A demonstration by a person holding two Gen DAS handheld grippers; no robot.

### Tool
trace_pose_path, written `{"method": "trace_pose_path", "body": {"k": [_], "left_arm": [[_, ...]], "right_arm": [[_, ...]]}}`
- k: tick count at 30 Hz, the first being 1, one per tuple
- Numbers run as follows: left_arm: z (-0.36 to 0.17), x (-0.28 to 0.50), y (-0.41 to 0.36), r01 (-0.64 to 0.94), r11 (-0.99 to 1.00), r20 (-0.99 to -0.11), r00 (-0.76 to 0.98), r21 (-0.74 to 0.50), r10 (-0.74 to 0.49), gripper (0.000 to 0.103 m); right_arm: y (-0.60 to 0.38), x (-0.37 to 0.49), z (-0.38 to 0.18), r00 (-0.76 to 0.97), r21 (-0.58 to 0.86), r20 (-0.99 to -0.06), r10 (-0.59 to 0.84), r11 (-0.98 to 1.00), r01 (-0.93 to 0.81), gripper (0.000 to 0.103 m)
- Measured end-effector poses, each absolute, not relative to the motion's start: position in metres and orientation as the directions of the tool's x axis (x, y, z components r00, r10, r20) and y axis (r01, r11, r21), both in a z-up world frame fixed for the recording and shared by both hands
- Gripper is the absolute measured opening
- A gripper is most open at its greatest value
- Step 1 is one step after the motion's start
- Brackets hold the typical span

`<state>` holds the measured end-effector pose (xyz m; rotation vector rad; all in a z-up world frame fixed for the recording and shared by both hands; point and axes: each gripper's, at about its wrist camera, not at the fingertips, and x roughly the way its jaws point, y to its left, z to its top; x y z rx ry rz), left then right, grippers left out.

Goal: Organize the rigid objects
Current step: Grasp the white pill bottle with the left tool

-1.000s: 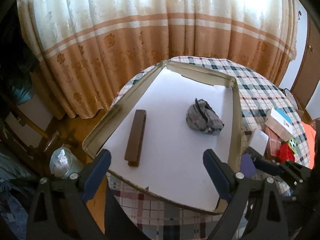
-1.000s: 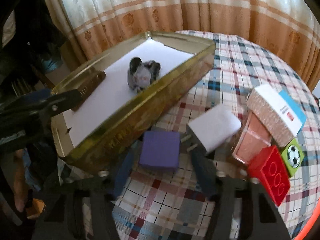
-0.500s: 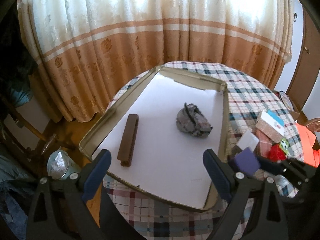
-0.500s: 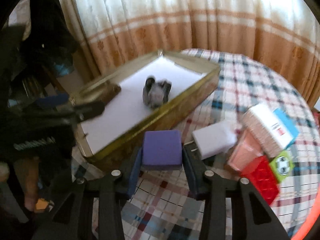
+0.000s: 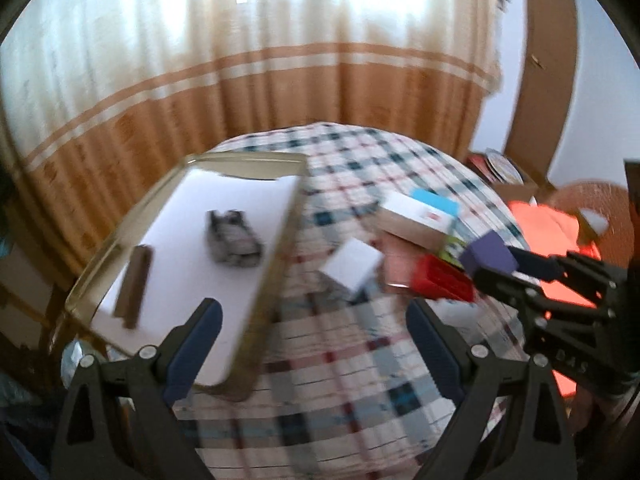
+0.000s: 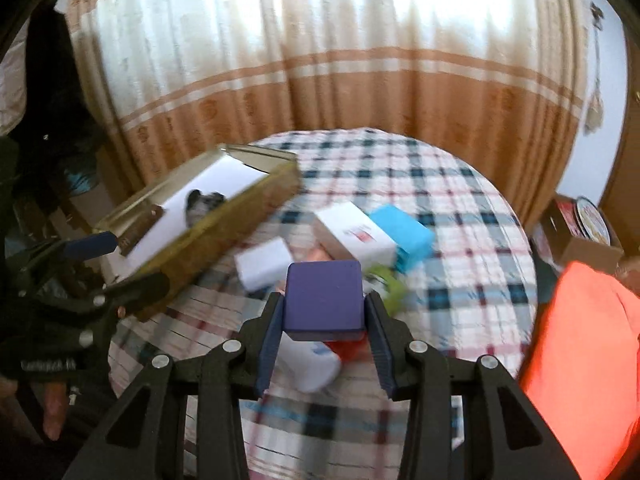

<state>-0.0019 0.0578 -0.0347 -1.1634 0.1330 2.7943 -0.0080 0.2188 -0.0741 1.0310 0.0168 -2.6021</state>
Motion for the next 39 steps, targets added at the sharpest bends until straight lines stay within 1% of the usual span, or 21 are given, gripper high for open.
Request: {"method": "trace_pose_path", "body": {"k": [3,9,16,25,27,28,29,31,39], "left_arm": [[-0.038,-0.002,0.077,-0.181,-0.982,-0.713,-0.695,0.058,0.087,0.095],[-0.052,-0.004,0.106,-0.278,-0.959,-0.742,-0.654,0.052,0.15,0.094],[-0.068,-0.011,0.124,-0.367,-0.93,-0.789,-0.572,0.0,0.225,0.094],[-0.079,-0.019,0.14,-0.386,-0.922,-0.799,-0.565,0.033,0.208,0.094],[-0.086,-0.024,0.14,-0.39,-0.921,-0.812,-0.542,0.016,0.216,0.079],[-0.09,-0.027,0.14,-0.395,-0.919,-0.825,-0.519,0.0,0.224,0.059],[-0.093,-0.027,0.14,-0.397,-0.918,-0.832,-0.505,-0.013,0.231,0.057],[-0.094,-0.026,0.138,-0.397,-0.917,-0.828,-0.508,-0.02,0.239,0.057],[-0.082,-0.016,0.123,-0.364,-0.931,-0.791,-0.58,0.035,0.198,0.056]], "right_arm": [[0.233,-0.008,-0.082,-0.674,0.124,-0.675,-0.299,-0.947,0.296,0.044],[0.252,-0.009,-0.089,-0.673,0.134,-0.679,-0.292,-0.951,0.278,0.044],[0.273,-0.012,-0.095,-0.679,0.143,-0.683,-0.27,-0.961,0.238,0.043],[0.271,-0.014,-0.104,-0.67,0.144,-0.691,-0.271,-0.96,0.239,0.044],[0.27,-0.014,-0.106,-0.668,0.142,-0.694,-0.269,-0.96,0.24,0.044],[0.27,-0.014,-0.107,-0.666,0.142,-0.695,-0.269,-0.96,0.239,0.044],[0.27,-0.014,-0.108,-0.666,0.143,-0.696,-0.269,-0.96,0.239,0.044],[0.27,-0.014,-0.109,-0.665,0.143,-0.697,-0.269,-0.961,0.239,0.044],[0.263,-0.012,-0.11,-0.665,0.139,-0.692,-0.28,-0.956,0.257,0.044]]}}
